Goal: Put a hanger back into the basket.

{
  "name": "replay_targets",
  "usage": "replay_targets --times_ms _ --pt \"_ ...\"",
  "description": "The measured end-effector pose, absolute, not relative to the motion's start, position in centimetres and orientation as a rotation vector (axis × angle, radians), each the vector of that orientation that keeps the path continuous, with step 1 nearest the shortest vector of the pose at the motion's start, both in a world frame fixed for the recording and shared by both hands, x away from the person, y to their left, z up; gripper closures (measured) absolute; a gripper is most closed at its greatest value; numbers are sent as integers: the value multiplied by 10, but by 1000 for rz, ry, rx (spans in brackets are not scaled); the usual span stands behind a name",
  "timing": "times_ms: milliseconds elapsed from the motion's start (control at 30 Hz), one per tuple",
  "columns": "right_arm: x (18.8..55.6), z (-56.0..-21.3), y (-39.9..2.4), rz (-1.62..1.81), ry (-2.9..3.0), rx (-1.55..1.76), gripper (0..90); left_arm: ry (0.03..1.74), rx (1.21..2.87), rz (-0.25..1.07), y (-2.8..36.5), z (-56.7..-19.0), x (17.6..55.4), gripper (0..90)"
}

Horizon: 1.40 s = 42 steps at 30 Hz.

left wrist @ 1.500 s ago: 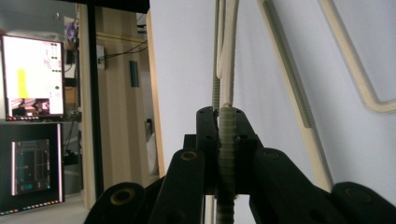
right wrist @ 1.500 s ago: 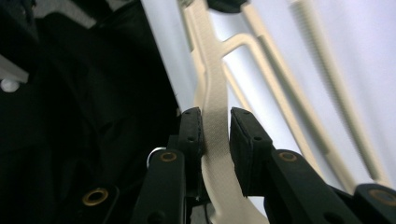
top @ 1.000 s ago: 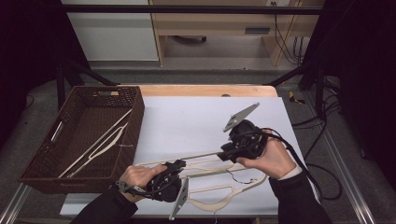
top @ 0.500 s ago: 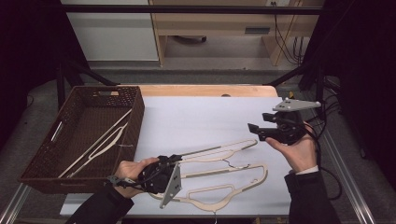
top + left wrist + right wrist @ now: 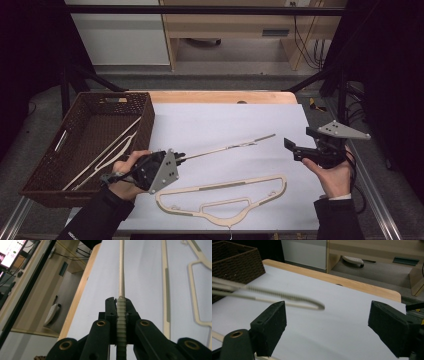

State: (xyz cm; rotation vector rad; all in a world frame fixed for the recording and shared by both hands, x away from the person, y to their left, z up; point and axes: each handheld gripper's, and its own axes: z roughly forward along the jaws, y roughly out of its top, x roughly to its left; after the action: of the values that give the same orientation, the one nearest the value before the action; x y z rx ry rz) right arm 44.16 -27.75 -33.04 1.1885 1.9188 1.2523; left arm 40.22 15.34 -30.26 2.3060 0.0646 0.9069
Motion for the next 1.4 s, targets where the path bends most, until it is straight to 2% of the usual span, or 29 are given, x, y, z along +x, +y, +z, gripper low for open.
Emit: replay_targets --times_ms 533,867,1400 --pt "428 -365 -267 1327 1966 1104 56 304 2191 706 199 -271 436 858" --pt "426 -376 -263 1346 2011 1065 60 386 2162 674 222 -257 444 857" --pt "424 -382 -259 1356 2044 1043 59 517 2122 707 275 -244 450 857"
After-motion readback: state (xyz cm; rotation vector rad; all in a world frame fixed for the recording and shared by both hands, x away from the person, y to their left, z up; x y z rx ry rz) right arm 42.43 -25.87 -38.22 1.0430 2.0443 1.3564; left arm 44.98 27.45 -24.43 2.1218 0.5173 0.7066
